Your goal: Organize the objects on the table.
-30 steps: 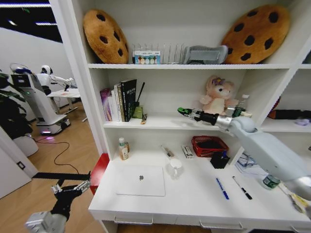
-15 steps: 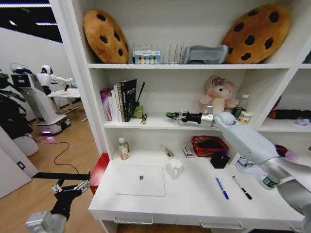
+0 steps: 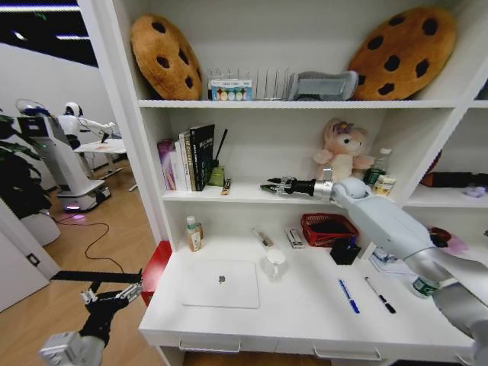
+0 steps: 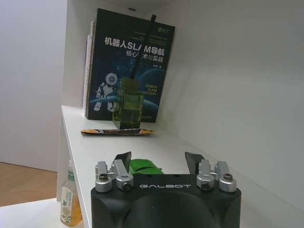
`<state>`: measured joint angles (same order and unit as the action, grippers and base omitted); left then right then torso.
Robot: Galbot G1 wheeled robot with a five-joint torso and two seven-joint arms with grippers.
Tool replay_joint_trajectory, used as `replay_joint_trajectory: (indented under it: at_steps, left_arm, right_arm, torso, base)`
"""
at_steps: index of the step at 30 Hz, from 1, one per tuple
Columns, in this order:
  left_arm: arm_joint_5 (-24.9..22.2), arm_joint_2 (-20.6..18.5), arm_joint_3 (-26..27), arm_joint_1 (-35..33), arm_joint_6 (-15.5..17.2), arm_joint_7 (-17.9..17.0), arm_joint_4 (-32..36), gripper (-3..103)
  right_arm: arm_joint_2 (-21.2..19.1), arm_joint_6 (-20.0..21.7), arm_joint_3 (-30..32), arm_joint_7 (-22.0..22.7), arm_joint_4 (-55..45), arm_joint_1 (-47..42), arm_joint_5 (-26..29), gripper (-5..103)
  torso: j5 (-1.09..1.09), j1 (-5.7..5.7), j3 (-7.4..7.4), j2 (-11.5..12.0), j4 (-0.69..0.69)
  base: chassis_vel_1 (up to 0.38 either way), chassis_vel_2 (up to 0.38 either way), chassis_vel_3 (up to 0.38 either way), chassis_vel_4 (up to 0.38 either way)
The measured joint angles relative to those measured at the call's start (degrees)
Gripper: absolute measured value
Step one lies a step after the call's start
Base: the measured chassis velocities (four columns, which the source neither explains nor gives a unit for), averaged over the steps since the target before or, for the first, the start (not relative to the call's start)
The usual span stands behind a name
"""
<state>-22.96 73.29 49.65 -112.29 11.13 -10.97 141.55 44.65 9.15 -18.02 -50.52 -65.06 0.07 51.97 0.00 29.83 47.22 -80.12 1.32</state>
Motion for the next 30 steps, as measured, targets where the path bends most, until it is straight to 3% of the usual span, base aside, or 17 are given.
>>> replay_joint_trajectory:
  at_steps: [3, 4, 5, 6, 8, 11, 14, 15, 16, 19, 20, 22, 23, 25, 26, 27, 30]
  left_arm:
    - [0.0, 0.0, 0.0, 0.0, 0.0, 0.0, 0.0, 100]
    - [0.0, 0.0, 0.01, 0.0, 0.0, 0.0, 0.01, 100]
    - [0.0, 0.0, 0.0, 0.0, 0.0, 0.02, 0.01, 100]
    - [0.0, 0.0, 0.0, 0.0, 0.0, 0.02, 0.01, 100]
    - [0.0, 0.0, 0.01, 0.0, 0.0, -0.01, 0.0, 100]
    - [0.0, 0.0, 0.01, 0.0, 0.0, -0.03, 0.01, 100]
    - [0.0, 0.0, 0.0, 0.0, 0.0, 0.0, 0.0, 100]
    - [0.0, 0.0, 0.0, 0.0, 0.01, 0.01, 0.0, 100]
    - [0.0, 0.0, 0.0, 0.0, 0.01, 0.01, 0.0, 100]
    - [0.0, 0.0, 0.0, 0.0, 0.0, 0.0, 0.0, 100]
    - [0.0, 0.0, 0.0, 0.0, 0.0, 0.0, 0.0, 100]
    - [0.0, 0.01, 0.0, 0.0, 0.0, 0.02, 0.0, 100]
    - [0.0, 0.01, 0.0, 0.0, 0.0, 0.02, 0.0, 100]
    - [0.0, 0.01, 0.0, 0.0, 0.01, 0.0, 0.0, 100]
    - [0.0, 0.01, 0.0, 0.0, 0.01, 0.0, 0.0, 100]
    - [0.0, 0.01, 0.0, 0.0, 0.01, 0.02, 0.0, 100]
    - [0.0, 0.01, 0.01, 0.0, 0.01, -0.01, -0.01, 100]
  right_arm:
    - [-1.03, -0.24, 2.34, 1.49, -2.61, -1.34, 0.6, 77]
    - [-5.31, -0.68, 9.58, 9.14, -11.99, -5.88, 3.11, 93]
    - [-7.76, -1.27, 13.08, 13.04, -15.96, -8.55, 4.3, 97]
    - [-7.76, -1.27, 13.08, 13.04, -15.96, -8.55, 4.3, 97]
    - [-13.01, -2.8, 20.28, 20.5, -24.08, -16.18, 6.48, 99]
    - [-16.6, -4.6, 23.64, 24.61, -28.87, -21.87, 7.49, 100]
    - [-20.55, -6.66, 40.34, 29.54, -37.53, -39.59, 8.14, 100]
    - [-20.43, -6.7, 47.22, 30.96, -39.94, -47.64, 8.12, 100]
    - [-20.43, -6.7, 47.22, 30.96, -39.94, -47.64, 8.12, 100]
    - [-17.42, -4.43, 63.6, 36.47, -45.17, -67.34, 5.81, 100]
    - [-17.42, -4.43, 63.6, 36.47, -45.17, -67.34, 5.81, 100]
    - [-12.52, -1.94, 72.6, 41.24, -49.55, -79.76, 3.85, 100]
    - [-12.52, -1.94, 72.6, 41.24, -49.55, -79.76, 3.85, 100]
    - [-4.85, -0.84, 77.57, 47.0, -53.79, -90.16, 0.38, 100]
    - [-4.85, -0.84, 77.57, 47.0, -53.79, -90.16, 0.38, 100]
    - [-0.9, -0.91, 78.58, 48.33, -55.47, -94.76, -1.71, 100]
    - [0.33, -0.96, 78.74, 48.6, -55.97, -95.98, -2.23, 100]
  torso:
    - [0.0, 0.0, 0.0, 0.0, 0.0]
    - [-0.01, 0.0, 0.0, 0.0, -0.01]
    - [0.0, 0.0, 0.0, 0.0, -0.02]
    - [0.0, 0.0, 0.0, 0.0, -0.02]
    - [-0.01, -0.01, -0.01, -0.01, 0.01]
    - [0.02, -0.01, -0.01, -0.01, 0.06]
    - [-0.03, -0.02, -0.02, -0.02, 0.01]
    - [-0.04, -0.03, -0.02, -0.02, 0.03]
    - [-0.04, -0.03, -0.02, -0.02, 0.03]
    - [-0.01, -0.02, -0.01, -0.01, -0.02]
    - [-0.01, -0.02, -0.01, -0.01, -0.02]
    - [-0.01, -0.01, -0.01, -0.01, -0.01]
    - [-0.01, -0.01, -0.01, -0.01, -0.01]
    - [0.0, -0.02, -0.01, -0.01, 0.01]
    - [0.0, -0.02, -0.01, -0.01, 0.01]
    - [0.0, -0.02, -0.01, -0.01, 0.02]
    - [0.02, -0.02, -0.01, -0.01, 0.03]
  base:
    - [0.0, 0.0, 0.0, 0.0]
    - [0.0, 0.0, 0.0, 0.0]
    - [0.0, 0.0, 0.0, 0.0]
    - [0.0, 0.0, 0.0, 0.0]
    - [0.0, 0.0, 0.0, 0.0]
    - [0.0, 0.0, 0.0, 0.0]
    - [0.0, 0.0, 0.0, 0.0]
    - [0.0, 0.0, 0.0, 0.0]
    - [0.0, 0.0, 0.0, 0.0]
    - [0.0, 0.0, 0.0, 0.0]
    - [0.0, 0.0, 0.0, 0.0]
    - [0.0, 0.0, 0.0, 0.0]
    - [0.0, 0.0, 0.0, 0.0]
    - [0.0, 0.0, 0.0, 0.0]
    - [0.0, 0.0, 0.0, 0.0]
    - [0.0, 0.0, 0.0, 0.0]
    - [0.0, 0.0, 0.0, 0.0]
